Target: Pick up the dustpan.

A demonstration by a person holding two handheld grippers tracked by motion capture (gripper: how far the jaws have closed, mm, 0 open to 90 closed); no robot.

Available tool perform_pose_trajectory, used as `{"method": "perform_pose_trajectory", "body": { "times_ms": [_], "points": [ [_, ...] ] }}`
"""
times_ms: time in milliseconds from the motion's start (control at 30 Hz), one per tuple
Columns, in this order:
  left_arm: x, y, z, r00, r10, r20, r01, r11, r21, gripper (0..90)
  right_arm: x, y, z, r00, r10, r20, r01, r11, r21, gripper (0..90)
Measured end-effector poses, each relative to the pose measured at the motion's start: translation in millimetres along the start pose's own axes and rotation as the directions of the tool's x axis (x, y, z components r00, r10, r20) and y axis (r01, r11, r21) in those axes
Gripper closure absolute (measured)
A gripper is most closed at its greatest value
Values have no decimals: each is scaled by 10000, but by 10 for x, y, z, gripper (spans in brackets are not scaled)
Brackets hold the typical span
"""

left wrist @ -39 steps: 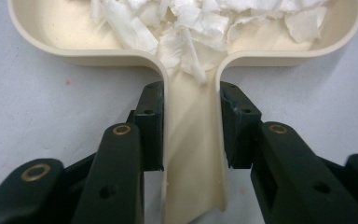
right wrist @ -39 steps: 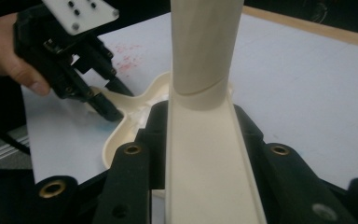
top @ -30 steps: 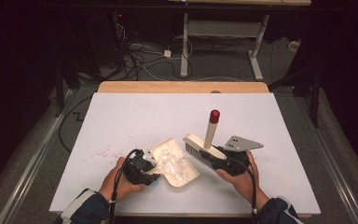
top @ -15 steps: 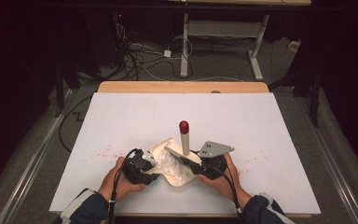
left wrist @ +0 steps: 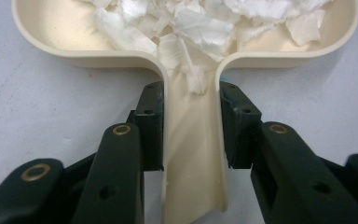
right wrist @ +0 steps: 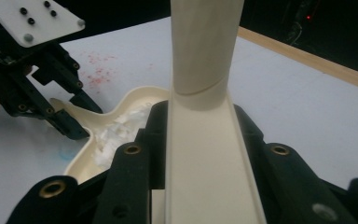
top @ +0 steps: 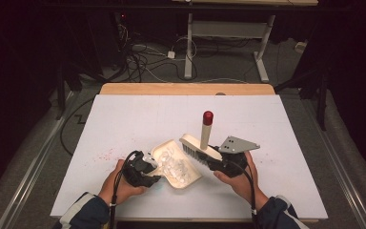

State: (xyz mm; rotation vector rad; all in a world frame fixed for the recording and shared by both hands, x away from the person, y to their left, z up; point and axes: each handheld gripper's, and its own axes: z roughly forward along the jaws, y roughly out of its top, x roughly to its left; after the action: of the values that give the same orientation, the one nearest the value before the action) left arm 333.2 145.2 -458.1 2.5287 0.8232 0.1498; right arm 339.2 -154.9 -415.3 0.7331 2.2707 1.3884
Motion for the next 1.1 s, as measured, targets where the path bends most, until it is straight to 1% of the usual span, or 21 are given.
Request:
{"method": "perform_pose_trajectory", "body": {
  "times_ms": [133, 200, 267, 433, 633, 767, 833, 933, 967, 1033, 1100],
  "points": [
    [29, -14, -3, 10000, -68, 0, 68, 10000, 8, 632, -106, -17, -40, 9990, 302, 325, -302, 9995, -17, 676],
    [37, -18, -7, 10000, -88, -25, 88, 10000, 24, 632, -148, -26, -52, 9982, 344, 489, -345, 9994, 19, 675],
    [46, -19, -4, 9999, -110, -29, 110, 9999, 15, 632, -191, -35, -66, 9970, 539, 552, -541, 9985, 10, 675],
    [63, -27, -9, 9999, -136, -62, 136, 9999, 32, 632, -286, -64, -87, 9938, 657, 892, -663, 9978, 45, 675],
    [101, -59, -18, 9996, -257, -128, 257, 9997, 28, 632, -369, -108, -136, 9912, 807, 1046, -827, 9965, 149, 675],
    [119, -72, -25, 9993, -318, -178, 319, 9995, 23, 632, -419, -133, -138, 9868, 841, 1382, -886, 9957, 266, 675],
    [118, -71, -21, 9993, -314, -183, 315, 9995, 49, 632, -461, -156, -124, 9837, 978, 1510, -1031, 9943, 281, 675],
    [116, -68, -11, 9994, -298, -185, 300, 9995, 107, 633, -495, -202, -67, 9802, 963, 1731, -1060, 9932, 478, 676],
    [114, -65, -12, 9994, -275, -186, 278, 9995, 142, 633, -499, -216, -43, 9800, 945, 1749, -1043, 9934, 476, 675],
    [104, -61, -11, 9994, -232, -250, 236, 9996, 161, 633, -497, -255, 41, 9803, 825, 1793, -958, 9932, 668, 676],
    [91, -58, -8, 9993, -177, -332, 184, 9996, 198, 633, -482, -288, 116, 9828, 690, 1714, -841, 9931, 821, 677]
  ]
}}
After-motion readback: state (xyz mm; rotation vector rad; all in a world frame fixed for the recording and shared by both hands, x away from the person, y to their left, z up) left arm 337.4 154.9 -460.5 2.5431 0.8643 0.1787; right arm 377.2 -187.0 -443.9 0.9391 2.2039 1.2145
